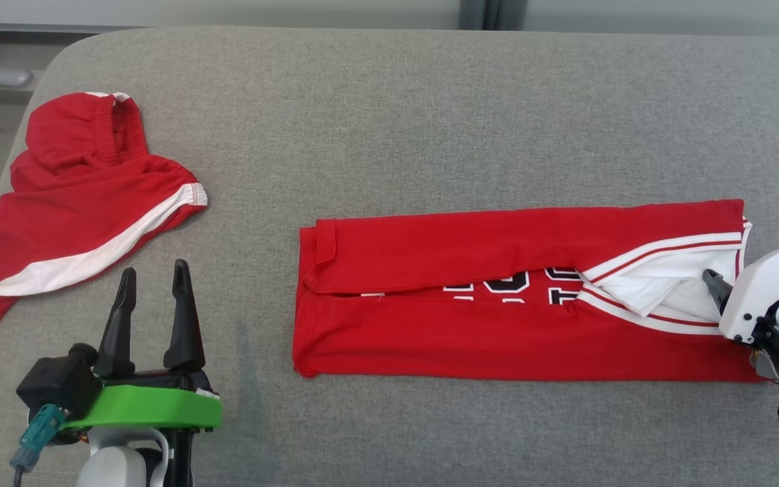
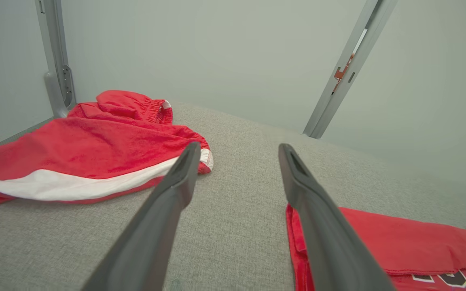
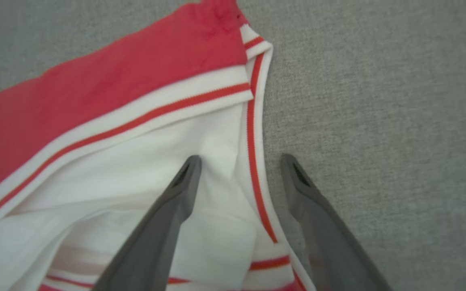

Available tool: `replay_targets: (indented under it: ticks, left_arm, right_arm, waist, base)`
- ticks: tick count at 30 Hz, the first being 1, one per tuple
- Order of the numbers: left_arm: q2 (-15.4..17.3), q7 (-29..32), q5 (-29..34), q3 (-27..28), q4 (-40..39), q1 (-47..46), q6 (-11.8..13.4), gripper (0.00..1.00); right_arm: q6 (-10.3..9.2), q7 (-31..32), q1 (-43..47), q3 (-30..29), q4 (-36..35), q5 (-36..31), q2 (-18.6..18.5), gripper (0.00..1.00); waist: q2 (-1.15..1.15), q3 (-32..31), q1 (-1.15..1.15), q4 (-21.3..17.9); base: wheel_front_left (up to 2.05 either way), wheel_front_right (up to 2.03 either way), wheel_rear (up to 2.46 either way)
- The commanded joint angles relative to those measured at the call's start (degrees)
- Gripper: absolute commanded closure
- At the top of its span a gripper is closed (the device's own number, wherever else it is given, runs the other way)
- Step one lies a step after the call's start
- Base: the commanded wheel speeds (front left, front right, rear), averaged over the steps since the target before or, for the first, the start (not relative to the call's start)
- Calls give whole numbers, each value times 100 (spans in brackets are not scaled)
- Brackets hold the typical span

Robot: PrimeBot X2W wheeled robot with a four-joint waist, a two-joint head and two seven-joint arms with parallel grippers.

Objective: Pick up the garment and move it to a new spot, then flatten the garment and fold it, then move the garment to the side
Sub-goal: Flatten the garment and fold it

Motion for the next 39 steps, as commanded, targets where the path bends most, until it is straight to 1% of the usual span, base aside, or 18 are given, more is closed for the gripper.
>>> replay_targets:
  ticks: [1,4,6,7,8,9,12,15,19,24,28,30,32,34,37,39]
  left_arm:
    - [72,-2,10,-36,11,-110,-22,0]
    - [140,-2,-33,-143,21,-166,-24,0]
    - [195,-2,-39,-185,8,-190,-23,0]
    - [212,-2,-47,-194,3,-197,-23,0]
    - [233,-2,-61,-204,-5,-207,-24,0]
    - [250,-2,-67,-208,-13,-215,-24,0]
    - [277,-2,-66,-204,-44,-221,-24,0]
    - [307,-2,-57,-212,-52,-154,-24,0]
    - [336,-2,-77,-213,-54,-39,-25,0]
    - [339,-2,-85,-270,-37,25,-25,0]
    - [351,-2,-92,-322,-18,80,-25,0]
    - [356,-3,-94,-342,-11,95,-25,0]
    - [366,-3,-108,-354,-3,106,-25,0]
    - [368,-2,-112,-367,5,116,-25,0]
    - [362,-3,-118,-389,22,128,-25,0]
    - [361,-2,-132,-422,32,104,-25,0]
  right_arm:
    - [0,13,-54,35,152,-110,6,0]
    - [0,50,-99,79,428,-192,80,0]
    - [0,58,-124,112,538,-134,136,0]
    - [0,48,-139,145,566,-127,140,51]
    - [0,6,-154,187,580,-125,138,77]
    - [0,-34,-166,197,571,-123,121,100]
    - [-8,-256,-204,90,483,-201,-47,100]
    - [-12,-504,-193,-175,331,-340,-283,100]
    - [-6,-748,-143,-569,87,-575,-457,100]
    - [-6,-777,10,-1103,-233,-905,-691,100]
    - [-6,-662,180,-1390,-613,-1169,-650,100]
    - [-6,-576,283,-1308,-845,-1171,-534,100]
    - [-5,-439,386,-1080,-1132,-1101,-410,100]
    - [-5,-289,507,-712,-1445,-1041,-335,100]
    - [-3,-74,644,-1,-1958,-869,-139,100]
    - [-3,53,690,505,-2240,-754,-110,100]
  waist:
    - [0,46,0,43]
    - [0,73,0,70]
    - [0,83,0,74]
    - [0,85,0,72]
    - [0,87,0,64]
    - [0,88,0,53]
    - [0,77,0,-4]
    - [0,26,0,-78]
    - [0,-51,0,-200]
    - [0,-121,0,-319]
    - [0,-195,0,-379]
    - [0,-235,0,-402]
    - [0,-265,0,-419]
    - [0,-290,0,-431]
    - [0,-325,0,-428]
    - [0,-336,0,-406]
  base:
    - [0,0,0]
    - [0,0,0]
    - [0,0,0]
    - [0,0,0]
    - [0,0,0]
    - [0,0,0]
    - [0,0,0]
    - [0,0,0]
    - [0,0,0]
    - [0,0,0]
    - [0,0,0]
    - [0,0,0]
    - [0,0,0]
    - [0,0,0]
    - [0,0,0]
    - [0,0,0]
